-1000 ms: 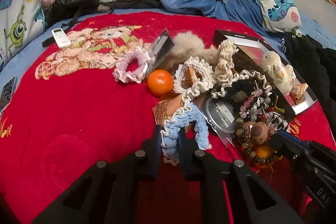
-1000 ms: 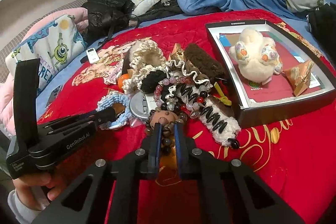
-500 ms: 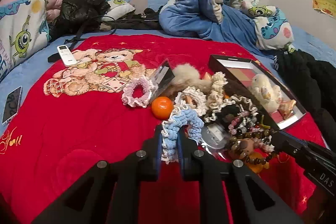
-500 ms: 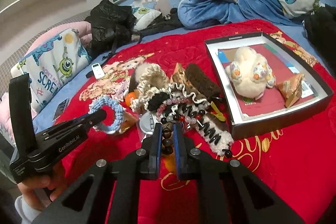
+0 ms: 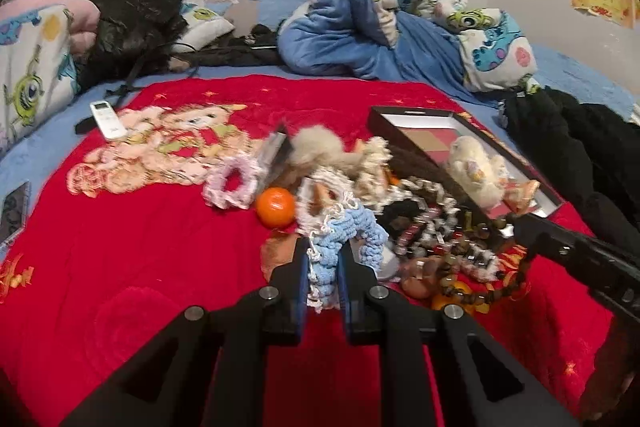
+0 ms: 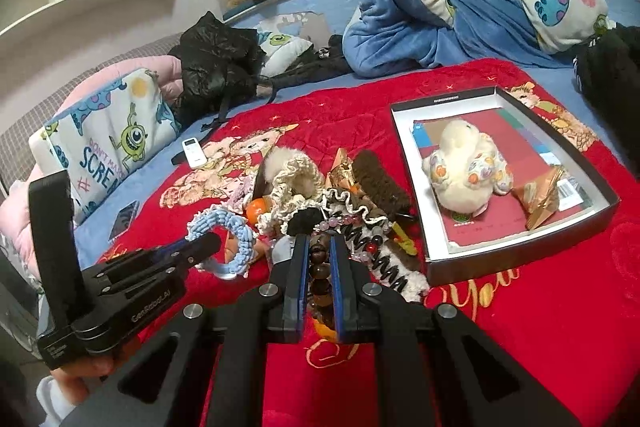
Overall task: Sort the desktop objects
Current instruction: 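Carry the scrunchie with the left tool while the right tool carries the bracelet toward the box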
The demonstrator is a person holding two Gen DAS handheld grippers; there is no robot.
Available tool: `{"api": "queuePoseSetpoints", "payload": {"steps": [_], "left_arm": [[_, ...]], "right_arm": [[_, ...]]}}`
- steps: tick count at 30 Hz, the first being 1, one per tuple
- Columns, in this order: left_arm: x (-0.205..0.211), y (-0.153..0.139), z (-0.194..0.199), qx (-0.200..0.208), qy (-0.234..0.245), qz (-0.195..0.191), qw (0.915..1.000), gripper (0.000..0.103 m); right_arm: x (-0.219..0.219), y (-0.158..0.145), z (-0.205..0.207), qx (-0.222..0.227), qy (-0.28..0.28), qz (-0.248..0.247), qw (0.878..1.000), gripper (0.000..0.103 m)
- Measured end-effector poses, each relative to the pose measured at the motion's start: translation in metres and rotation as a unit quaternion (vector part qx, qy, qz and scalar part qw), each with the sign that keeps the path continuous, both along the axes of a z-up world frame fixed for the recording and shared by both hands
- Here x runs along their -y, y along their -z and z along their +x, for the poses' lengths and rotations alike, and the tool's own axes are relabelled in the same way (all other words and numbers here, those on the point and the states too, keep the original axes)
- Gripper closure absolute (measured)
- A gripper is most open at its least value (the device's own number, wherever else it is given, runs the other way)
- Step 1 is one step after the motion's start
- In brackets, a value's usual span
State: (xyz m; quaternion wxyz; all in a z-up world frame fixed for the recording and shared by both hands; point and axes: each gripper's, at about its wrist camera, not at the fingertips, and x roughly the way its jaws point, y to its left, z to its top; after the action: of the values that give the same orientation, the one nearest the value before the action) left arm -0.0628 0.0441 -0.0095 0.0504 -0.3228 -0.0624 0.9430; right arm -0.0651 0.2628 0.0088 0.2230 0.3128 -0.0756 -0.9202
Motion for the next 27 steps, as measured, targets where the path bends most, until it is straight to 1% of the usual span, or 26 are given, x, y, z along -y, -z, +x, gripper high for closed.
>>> {"api": "queuePoseSetpoints", "payload": {"steps": [2, 4, 11, 20, 27], "left_arm": [[-0.003, 0.001, 0.001, 0.005, 0.010, 0.011, 0.9999, 0.089], [-0.006, 0.001, 0.002, 0.006, 0.018, 0.012, 0.9997, 0.089], [-0.023, 0.000, 0.008, -0.001, 0.035, -0.005, 0.9994, 0.089], [-0.037, -0.006, 0.017, -0.005, 0.053, -0.008, 0.9986, 0.089], [-0.059, -0.013, 0.025, -0.010, 0.070, -0.012, 0.9974, 0.089]], "right_arm": [[-0.003, 0.000, 0.000, -0.001, 0.005, 0.004, 1.000, 0.093], [-0.006, 0.000, 0.001, -0.002, 0.006, 0.006, 1.000, 0.093], [-0.021, -0.005, 0.009, -0.011, 0.015, 0.009, 1.000, 0.093], [-0.044, -0.009, 0.015, -0.011, 0.024, -0.002, 1.000, 0.093], [-0.056, -0.012, 0.020, -0.014, 0.029, -0.001, 0.999, 0.093]]}}
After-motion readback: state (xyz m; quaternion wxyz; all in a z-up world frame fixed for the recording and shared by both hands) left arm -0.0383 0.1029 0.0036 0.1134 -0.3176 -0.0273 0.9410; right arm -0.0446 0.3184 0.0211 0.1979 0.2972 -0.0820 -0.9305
